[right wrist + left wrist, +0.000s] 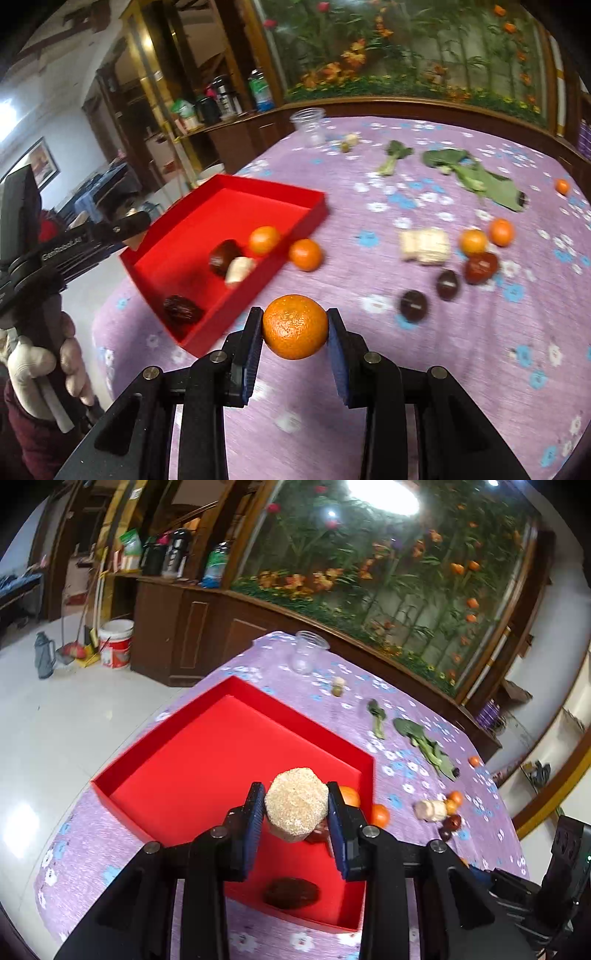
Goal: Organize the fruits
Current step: 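Drop the ball from the left tool into the box while the right drops mandarin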
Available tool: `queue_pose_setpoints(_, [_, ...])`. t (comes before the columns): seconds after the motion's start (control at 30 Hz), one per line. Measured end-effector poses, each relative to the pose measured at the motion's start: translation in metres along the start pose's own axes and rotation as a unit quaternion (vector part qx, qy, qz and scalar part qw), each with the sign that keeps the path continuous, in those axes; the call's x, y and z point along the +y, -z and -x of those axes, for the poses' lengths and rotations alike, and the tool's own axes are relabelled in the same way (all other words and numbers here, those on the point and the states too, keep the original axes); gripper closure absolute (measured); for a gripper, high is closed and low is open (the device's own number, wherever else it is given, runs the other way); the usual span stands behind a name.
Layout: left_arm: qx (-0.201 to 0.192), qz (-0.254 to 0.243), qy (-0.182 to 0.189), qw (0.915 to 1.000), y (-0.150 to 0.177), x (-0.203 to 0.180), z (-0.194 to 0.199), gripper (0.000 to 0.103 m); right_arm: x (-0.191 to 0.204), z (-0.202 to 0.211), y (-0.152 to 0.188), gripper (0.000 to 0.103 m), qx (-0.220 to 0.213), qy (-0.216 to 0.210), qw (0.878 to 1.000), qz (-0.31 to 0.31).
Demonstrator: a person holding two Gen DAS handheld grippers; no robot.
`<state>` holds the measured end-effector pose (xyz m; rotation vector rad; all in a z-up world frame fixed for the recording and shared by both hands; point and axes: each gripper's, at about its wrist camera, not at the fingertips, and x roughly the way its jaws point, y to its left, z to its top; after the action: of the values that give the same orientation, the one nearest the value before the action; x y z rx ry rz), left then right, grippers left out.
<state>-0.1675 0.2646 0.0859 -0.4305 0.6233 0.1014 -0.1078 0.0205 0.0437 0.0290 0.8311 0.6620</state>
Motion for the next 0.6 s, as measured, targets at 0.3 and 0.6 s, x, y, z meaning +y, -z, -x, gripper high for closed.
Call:
queue_pose_setpoints(0.3, [0.013, 0.033, -0.011, 0.9993, -0.004, 0.036, -0.016, 0.071, 0.048, -0.045, -0.023, 0.066, 0.031, -0.034, 0.998, 0.035])
queue_pose_setpoints(0.6, [0.019, 0.047, -0.036, 0.9981, -0.017, 0.06, -0.02, 0.071, 0.074, -0.082, -0.06, 0.066, 0.052, -0.04, 0.996, 0.061])
